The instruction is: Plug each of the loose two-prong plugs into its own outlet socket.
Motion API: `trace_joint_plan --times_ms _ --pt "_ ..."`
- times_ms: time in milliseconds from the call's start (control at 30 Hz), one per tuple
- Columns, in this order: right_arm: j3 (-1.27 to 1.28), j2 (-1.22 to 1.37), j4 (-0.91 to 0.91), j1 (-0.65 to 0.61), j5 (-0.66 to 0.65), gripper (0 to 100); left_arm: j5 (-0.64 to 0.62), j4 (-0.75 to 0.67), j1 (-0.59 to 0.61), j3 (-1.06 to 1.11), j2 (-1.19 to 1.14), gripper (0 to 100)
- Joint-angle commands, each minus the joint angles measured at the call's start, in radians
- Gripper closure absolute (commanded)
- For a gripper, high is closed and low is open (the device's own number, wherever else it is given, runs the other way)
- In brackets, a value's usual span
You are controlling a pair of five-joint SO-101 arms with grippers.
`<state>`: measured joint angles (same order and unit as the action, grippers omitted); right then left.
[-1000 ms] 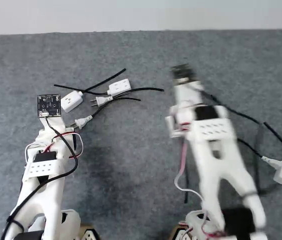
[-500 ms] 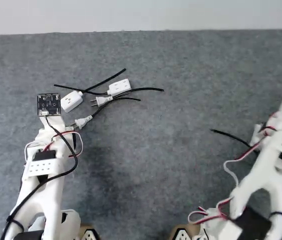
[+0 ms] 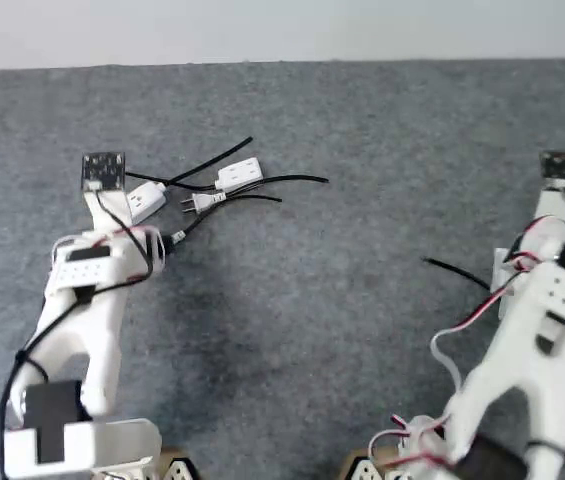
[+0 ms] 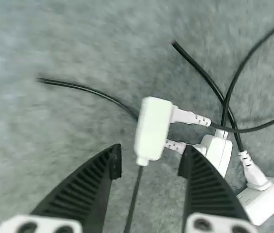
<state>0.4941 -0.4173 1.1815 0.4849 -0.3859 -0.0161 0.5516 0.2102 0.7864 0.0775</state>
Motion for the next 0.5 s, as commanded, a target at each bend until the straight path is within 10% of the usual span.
trace_joint_plan --times_ms 0,467 --pt "-0.032 -0.170 0.113 -0.074 0.057 82.9 -0.003 -0.064 0.005 -0.208 -0.115 74" --pt "0.539 -0.510 -0.127 -0.337 0.153 82.9 0.396 0.124 0.069 -0.845 -0.605 75"
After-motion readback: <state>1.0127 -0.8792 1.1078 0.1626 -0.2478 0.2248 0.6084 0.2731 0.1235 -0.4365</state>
